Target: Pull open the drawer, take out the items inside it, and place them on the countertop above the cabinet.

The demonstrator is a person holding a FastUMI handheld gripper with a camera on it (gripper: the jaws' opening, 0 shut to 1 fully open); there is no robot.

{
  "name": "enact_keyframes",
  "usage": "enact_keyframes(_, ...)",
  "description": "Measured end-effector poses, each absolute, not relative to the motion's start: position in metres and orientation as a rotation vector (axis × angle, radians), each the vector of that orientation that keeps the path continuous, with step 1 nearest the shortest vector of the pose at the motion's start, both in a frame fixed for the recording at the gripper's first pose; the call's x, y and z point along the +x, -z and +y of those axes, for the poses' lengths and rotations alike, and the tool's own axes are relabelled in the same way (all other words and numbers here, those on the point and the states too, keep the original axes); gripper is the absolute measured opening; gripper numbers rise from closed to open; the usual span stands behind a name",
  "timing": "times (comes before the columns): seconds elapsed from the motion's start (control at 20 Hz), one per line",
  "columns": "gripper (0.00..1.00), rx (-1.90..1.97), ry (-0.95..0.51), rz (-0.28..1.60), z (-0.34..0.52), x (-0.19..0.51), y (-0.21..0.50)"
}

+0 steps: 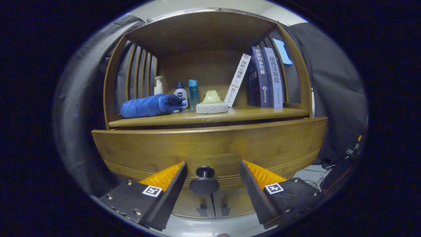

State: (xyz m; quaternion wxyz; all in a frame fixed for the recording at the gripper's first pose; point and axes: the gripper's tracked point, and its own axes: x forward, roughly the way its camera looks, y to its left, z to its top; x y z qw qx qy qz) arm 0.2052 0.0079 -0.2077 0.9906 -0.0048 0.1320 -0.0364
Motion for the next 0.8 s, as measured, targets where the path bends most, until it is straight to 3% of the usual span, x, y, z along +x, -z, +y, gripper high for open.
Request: enact_keyframes(0.8,0.98,-0.015,0.053,0.390,0.012,0.235,0.217)
